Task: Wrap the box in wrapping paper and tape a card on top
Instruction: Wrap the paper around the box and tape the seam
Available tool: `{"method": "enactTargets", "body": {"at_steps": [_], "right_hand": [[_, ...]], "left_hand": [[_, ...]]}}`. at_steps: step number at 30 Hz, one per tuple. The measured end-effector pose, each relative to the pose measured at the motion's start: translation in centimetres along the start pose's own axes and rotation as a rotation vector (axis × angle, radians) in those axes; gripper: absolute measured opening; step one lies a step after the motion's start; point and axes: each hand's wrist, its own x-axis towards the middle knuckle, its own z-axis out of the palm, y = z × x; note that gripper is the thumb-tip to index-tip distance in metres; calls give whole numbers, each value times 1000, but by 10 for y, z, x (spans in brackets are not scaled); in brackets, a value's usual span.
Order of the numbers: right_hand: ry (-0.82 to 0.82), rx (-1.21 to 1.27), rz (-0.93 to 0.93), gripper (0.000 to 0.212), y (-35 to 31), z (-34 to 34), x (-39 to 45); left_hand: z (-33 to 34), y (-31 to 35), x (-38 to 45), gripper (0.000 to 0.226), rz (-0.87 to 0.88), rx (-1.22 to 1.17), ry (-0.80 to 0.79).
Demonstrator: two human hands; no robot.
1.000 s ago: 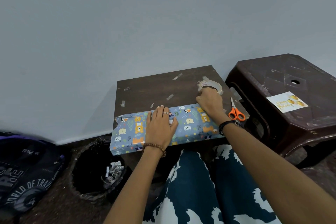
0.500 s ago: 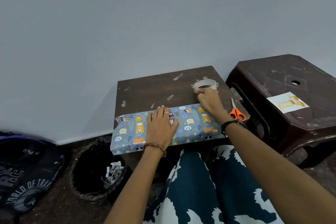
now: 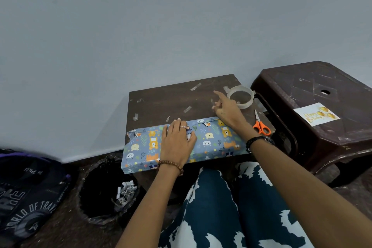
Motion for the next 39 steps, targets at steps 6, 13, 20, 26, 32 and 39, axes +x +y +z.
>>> {"method": "enactTargets", "body": {"at_steps": [6,13,20,26,32,39], "right_hand": [[2,-83,-320,38,-4,1,-6],[100,-121,-354,14,-16,11,-21],[95,-259,-258,19,-41,42,-49],[94,-407,-245,6,-50,50,-58],[68,-555,-297,39,-61,46,-57],[-216,-712,-255,20,-84,32,-45]], "left_hand": [[0,1,0,43,-10,-20,-5],[-2,1,-1,56,-34,-34,-18],[-4,1,-1,49,-21,-19,-19],[-4,1,-2,55,-28,-12,-32],[-6,2,-2,53,-28,-72,-21],[-6,-1,-2,44,7,-81,-35]]}}
